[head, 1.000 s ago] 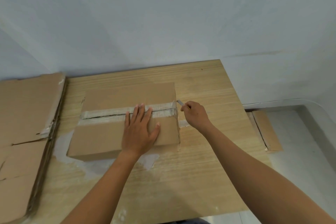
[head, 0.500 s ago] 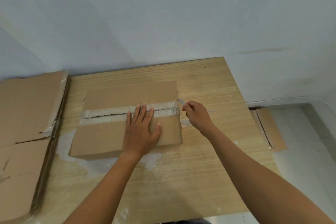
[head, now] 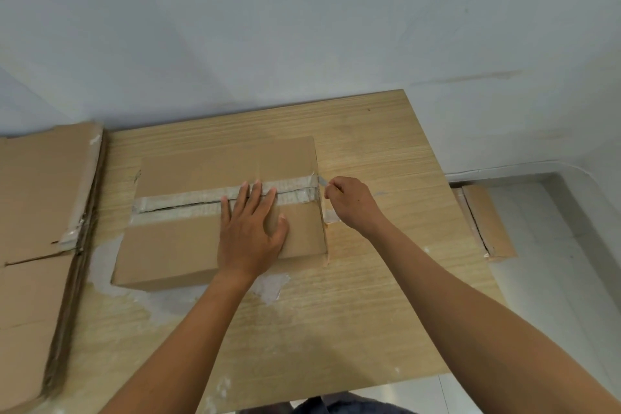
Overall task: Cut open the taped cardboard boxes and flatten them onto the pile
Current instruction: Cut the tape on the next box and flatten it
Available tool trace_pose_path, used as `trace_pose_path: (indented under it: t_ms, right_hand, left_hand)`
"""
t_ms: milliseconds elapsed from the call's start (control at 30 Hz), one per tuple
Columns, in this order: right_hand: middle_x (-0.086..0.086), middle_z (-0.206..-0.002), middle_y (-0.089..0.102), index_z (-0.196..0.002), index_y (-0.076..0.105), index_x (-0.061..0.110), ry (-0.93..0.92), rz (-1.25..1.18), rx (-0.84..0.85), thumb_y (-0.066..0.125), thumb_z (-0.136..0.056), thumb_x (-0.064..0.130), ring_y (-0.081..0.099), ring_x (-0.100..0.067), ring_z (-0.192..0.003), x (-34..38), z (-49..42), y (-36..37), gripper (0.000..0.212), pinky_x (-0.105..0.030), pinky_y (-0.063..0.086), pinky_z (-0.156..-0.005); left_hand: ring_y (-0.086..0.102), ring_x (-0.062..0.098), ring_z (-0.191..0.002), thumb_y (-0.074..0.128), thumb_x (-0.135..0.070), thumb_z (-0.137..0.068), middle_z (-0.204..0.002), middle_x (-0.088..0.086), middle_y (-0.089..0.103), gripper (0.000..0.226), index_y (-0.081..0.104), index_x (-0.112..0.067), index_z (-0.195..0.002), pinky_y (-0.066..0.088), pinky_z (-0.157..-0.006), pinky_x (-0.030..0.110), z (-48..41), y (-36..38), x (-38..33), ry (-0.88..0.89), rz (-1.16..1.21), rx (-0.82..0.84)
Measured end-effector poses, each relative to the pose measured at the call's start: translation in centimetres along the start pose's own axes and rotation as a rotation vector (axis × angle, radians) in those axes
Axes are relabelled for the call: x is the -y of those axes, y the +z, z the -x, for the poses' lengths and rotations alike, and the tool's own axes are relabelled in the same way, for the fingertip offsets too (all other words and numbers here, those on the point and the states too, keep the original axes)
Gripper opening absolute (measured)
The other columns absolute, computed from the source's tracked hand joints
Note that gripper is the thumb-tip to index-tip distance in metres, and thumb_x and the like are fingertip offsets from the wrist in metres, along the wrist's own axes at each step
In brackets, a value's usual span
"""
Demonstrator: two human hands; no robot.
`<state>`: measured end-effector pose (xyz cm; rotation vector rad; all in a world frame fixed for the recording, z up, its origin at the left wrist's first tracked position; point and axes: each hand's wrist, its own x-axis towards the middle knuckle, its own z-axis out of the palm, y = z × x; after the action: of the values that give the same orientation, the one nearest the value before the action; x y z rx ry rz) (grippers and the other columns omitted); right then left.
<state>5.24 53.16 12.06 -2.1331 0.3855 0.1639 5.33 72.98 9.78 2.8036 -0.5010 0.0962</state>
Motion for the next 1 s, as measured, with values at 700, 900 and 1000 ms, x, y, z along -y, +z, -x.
trace_pose_path:
  t_ms: [700,900,1000]
  right_hand:
    - [-0.017,-0.085,0.064,-0.089,0.060,-0.007,-0.027,0.209,0.203,0.040,-0.096,0.017,0.049,-0.020,-0.065,-0.8,6.1,-0.7,0.032,-0.032,0.031,-0.055]
    - [0.011,-0.067,0.048,-0.091,0.062,0.003,-0.005,0.200,0.113,0.040,-0.100,0.020,0.042,-0.004,-0.057,-1.1,7.3,-0.6,0.029,-0.019,0.028,-0.050]
    - [0.009,-0.066,0.052,-0.085,0.060,0.015,0.032,0.150,0.037,0.041,-0.099,0.021,0.045,-0.007,-0.056,-1.5,7.8,0.0,0.025,-0.018,0.029,-0.048]
  left_hand:
    - [0.009,0.021,-0.148,0.015,-0.054,-0.085,-0.156,-0.001,0.027,0.070,0.042,-0.025,-0.144,-0.003,-0.119,0.051,0.1,-0.1,-0.1,-0.038,0.032,0.002]
    - [0.007,0.018,-0.148,0.018,-0.056,-0.086,-0.157,-0.003,0.025,0.070,0.041,-0.025,-0.144,-0.006,-0.119,0.047,0.3,-0.5,0.4,-0.005,0.068,0.013]
    - [0.010,0.015,-0.147,0.023,-0.058,-0.085,-0.156,-0.005,0.028,0.068,0.045,-0.026,-0.141,-0.006,-0.119,0.043,0.1,-0.9,1.2,0.004,0.153,0.022]
